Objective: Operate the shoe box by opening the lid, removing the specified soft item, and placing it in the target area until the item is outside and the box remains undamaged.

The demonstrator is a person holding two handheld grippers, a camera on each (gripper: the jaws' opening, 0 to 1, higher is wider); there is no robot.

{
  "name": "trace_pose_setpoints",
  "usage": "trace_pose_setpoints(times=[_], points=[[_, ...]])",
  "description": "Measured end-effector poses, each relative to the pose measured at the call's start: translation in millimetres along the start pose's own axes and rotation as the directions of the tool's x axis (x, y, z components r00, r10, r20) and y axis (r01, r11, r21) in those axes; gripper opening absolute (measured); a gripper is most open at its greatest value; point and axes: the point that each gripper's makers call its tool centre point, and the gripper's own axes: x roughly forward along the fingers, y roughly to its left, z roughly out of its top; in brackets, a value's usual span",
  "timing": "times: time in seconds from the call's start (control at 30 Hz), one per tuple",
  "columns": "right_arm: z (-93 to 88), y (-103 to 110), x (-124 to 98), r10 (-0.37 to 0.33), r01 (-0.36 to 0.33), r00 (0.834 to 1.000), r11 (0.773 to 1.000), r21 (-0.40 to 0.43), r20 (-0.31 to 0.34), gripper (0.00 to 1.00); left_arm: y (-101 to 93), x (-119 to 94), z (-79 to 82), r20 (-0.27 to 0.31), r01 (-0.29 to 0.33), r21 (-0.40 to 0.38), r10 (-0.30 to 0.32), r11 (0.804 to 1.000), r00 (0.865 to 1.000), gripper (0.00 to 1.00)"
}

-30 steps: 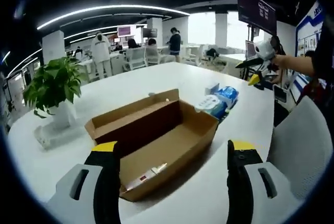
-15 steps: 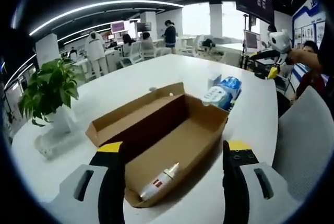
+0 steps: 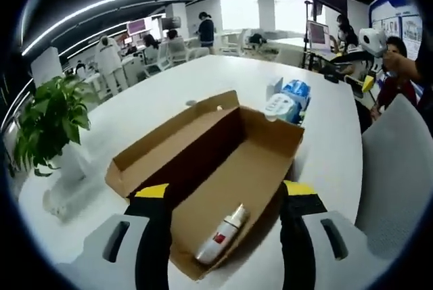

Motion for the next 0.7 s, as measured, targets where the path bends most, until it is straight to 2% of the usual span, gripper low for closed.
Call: trace_pose_setpoints(times=[0.2,0.37,0.47,0.57,0.63,0.7], points=[[-2.7,9,-3,0.016,-0.016,1.000,1.000,0.012,0.000,1.00,5.3,17,-16.2,-0.108,0.063,0.068,-0.056,0.996,0.993,0.59],[-2.4,11,-8,0.011,-0.011,1.000,0.999,0.030,0.007,1.00,11.5,29,-16.7,-0.147,0.098,0.089,-0.084,0.991,0.986,0.58],[-4.6,12,-10,0.006,-0.006,1.000,0.999,0.032,0.004,1.00,9.4,36,-22.8,-0.205,0.151,0.130,-0.122,0.980,0.971,0.56],[-7.6,15,-11,0.009,-0.009,1.000,0.999,0.041,0.000,1.00,10.6,43,-30.0,-0.265,0.182,0.184,-0.130,0.966,0.956,0.56],[-9.5,18,-11,0.018,-0.018,1.000,0.999,0.047,0.001,1.00,9.6,49,-36.8,-0.314,0.217,0.198,-0.148,0.956,0.938,0.56],[-11.2,21,-12,0.023,-0.023,1.000,0.998,0.050,-0.003,1.00,9.4,53,-40.4,-0.340,0.240,0.214,-0.158,0.947,0.927,0.56]])
